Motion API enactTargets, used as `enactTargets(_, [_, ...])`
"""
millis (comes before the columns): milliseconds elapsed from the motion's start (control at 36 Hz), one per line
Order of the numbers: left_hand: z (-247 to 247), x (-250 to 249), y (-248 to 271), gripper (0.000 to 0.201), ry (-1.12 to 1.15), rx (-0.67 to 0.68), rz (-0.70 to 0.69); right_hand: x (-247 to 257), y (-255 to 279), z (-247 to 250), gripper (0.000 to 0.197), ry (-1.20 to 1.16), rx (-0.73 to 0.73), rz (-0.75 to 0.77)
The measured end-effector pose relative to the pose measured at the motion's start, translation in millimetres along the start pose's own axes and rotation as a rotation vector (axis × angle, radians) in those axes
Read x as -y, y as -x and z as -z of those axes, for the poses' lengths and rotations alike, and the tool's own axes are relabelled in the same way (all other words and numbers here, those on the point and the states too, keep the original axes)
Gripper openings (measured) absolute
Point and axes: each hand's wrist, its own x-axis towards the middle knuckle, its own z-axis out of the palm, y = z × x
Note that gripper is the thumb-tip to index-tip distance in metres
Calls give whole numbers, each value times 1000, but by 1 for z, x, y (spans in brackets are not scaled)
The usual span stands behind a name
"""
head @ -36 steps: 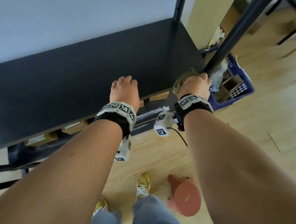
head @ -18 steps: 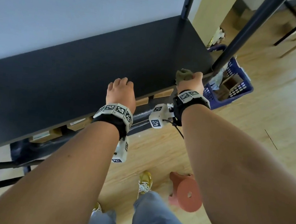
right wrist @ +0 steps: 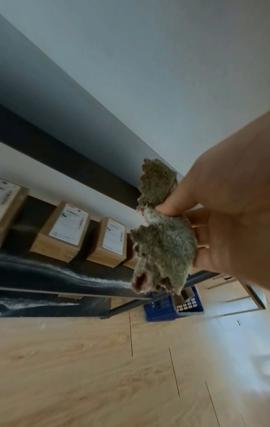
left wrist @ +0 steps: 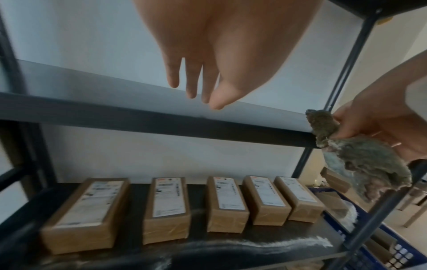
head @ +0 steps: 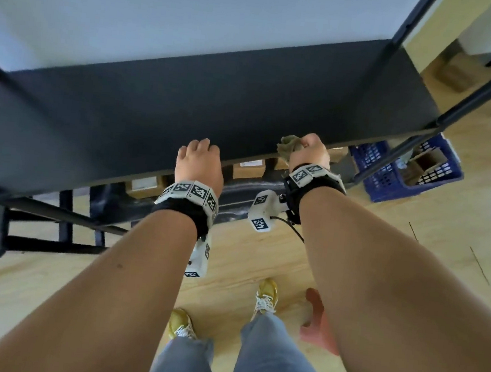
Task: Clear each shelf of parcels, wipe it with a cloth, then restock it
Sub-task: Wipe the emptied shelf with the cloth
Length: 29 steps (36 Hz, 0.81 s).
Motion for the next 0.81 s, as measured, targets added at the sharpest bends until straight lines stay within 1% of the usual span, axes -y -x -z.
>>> enactTargets(111, [2, 51, 26, 45, -2, 13, 73, 21, 35, -34, 21, 26, 60, 62])
enactTargets(250, [7, 105, 58, 46, -3, -8, 132, 47, 78, -77, 27, 86, 141, 151])
enactTargets(389, [10, 156, 89, 46, 7, -12, 188, 72, 122, -115, 24, 153, 235, 259])
enactTargets(556, [7, 212, 125, 45, 24, -25, 269, 97, 176, -162, 16, 172, 276, 364])
enactTargets(639, [5, 239, 140, 40, 15, -30, 320, 115, 200, -181, 22, 197, 344, 444])
enactTargets(722, [5, 261, 150, 39, 27, -26, 386, 136, 219, -198, 26, 224, 424, 530])
enactTargets(805, [8, 279, 156, 41, 46, -45, 451, 162, 233, -214, 25, 241, 455, 598])
